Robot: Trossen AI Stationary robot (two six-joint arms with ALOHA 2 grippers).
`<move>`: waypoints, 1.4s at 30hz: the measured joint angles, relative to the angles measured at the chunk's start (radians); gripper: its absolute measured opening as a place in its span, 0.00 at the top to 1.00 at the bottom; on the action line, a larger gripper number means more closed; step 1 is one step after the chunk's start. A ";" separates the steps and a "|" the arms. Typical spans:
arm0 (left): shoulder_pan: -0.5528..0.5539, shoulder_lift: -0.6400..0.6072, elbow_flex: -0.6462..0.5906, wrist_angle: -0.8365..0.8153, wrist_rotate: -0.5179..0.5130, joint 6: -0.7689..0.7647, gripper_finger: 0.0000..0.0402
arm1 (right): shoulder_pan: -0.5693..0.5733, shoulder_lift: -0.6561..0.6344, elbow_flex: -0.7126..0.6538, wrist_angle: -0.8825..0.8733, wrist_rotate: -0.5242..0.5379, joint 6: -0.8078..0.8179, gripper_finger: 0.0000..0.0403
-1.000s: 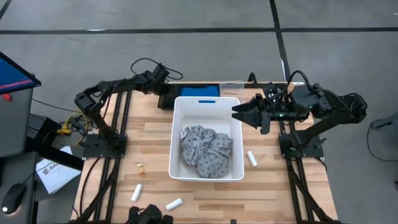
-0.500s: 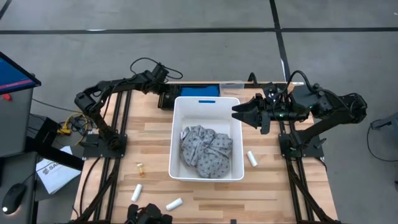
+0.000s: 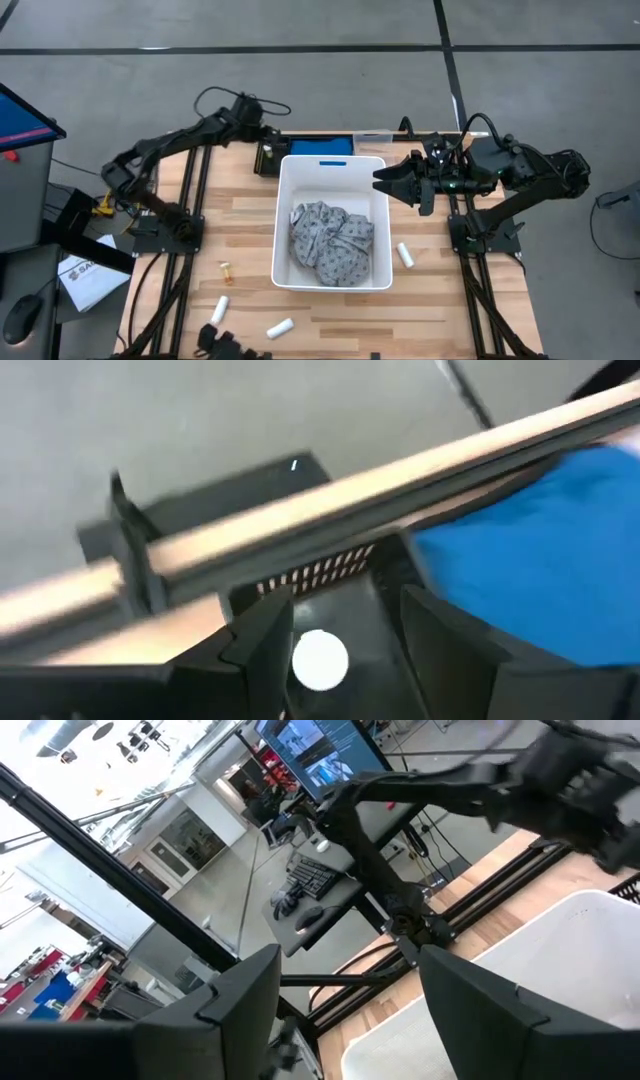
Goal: Pick & place medical supplies in basket/bin
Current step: Put the yellow pill bottle into the left black bin
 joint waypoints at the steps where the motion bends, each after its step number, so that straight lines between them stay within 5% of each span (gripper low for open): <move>1: -0.005 -0.041 0.000 -0.012 0.000 0.027 0.55 | 0.000 0.000 0.000 0.000 0.000 0.000 0.42; 9: -0.111 -0.359 0.001 -0.390 0.092 0.028 0.55 | 0.000 0.000 0.000 0.055 -0.002 -0.049 0.42; 18: -0.467 -0.550 -0.037 -0.797 0.238 -0.382 0.55 | 0.000 0.000 0.000 0.088 -0.011 -0.094 0.42; 28: -0.868 -0.478 -0.042 -0.906 0.348 -0.854 0.55 | 0.004 0.000 0.000 0.099 -0.025 -0.110 0.42; 42: -1.195 -0.206 -0.042 -0.907 0.222 -1.316 0.54 | 0.055 0.000 0.000 0.099 -0.025 -0.129 0.42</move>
